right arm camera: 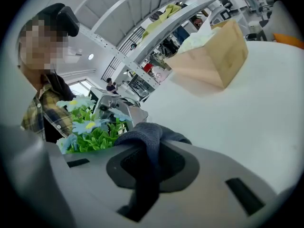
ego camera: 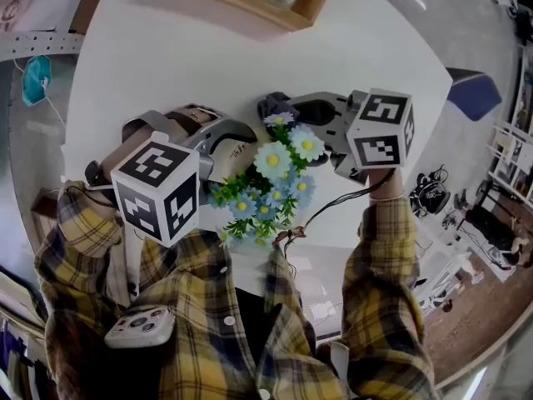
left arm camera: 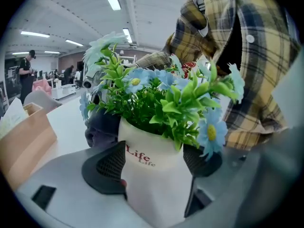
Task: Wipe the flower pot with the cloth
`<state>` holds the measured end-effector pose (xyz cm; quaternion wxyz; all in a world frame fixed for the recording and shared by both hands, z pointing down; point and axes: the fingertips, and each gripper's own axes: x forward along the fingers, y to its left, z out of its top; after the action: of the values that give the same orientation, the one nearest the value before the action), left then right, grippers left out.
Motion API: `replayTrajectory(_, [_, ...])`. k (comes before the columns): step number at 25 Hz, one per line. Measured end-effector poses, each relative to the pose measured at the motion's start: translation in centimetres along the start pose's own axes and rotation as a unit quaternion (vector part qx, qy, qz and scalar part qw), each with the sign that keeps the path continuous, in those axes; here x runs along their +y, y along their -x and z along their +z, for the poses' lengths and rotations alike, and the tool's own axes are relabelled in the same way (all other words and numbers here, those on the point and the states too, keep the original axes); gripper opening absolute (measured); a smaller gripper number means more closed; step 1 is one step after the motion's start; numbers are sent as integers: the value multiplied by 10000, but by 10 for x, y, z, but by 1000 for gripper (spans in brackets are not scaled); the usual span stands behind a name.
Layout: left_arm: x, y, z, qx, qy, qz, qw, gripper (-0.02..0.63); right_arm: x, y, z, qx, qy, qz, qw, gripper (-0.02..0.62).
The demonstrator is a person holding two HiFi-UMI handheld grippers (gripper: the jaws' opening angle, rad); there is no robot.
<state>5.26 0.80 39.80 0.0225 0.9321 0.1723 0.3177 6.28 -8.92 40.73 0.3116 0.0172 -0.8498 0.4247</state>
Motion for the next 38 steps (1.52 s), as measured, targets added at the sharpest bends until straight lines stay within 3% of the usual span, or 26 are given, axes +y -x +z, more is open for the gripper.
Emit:
replayTrajectory(4, [0, 1, 0, -33, 40, -101, 9999, 383, 2, 1, 1, -42, -30, -30, 10000, 32])
replayTrajectory(8, [0, 1, -7, -128, 378, -73, 9992, 382, -1, 4, 1, -341, -165, -206, 9991, 32])
replayTrajectory(14, [1, 13, -16, -539, 929, 778, 9912, 382, -6, 16, -1, -932, -341, -590, 9933, 32])
replayTrajectory(19, [-7, 22, -18, -738, 1485, 1880, 9681, 380, 2, 41, -16, -1199, -413, -812, 9886, 32])
replayTrajectory(30, [-50, 13, -13, -1396, 2319, 3188, 9083, 380, 19, 48, -45, -1741, -802, -1318, 9726, 32])
replayTrajectory(35, [-51, 12, -12, -1656, 2520, 3546, 8850, 380, 23, 43, -56, -1945, -1045, -1531, 9632, 32])
replayTrajectory(38, [-51, 6, -11, -1770, 2583, 3505, 8827, 380, 22, 41, -61, -2090, -1200, -1645, 9565, 32])
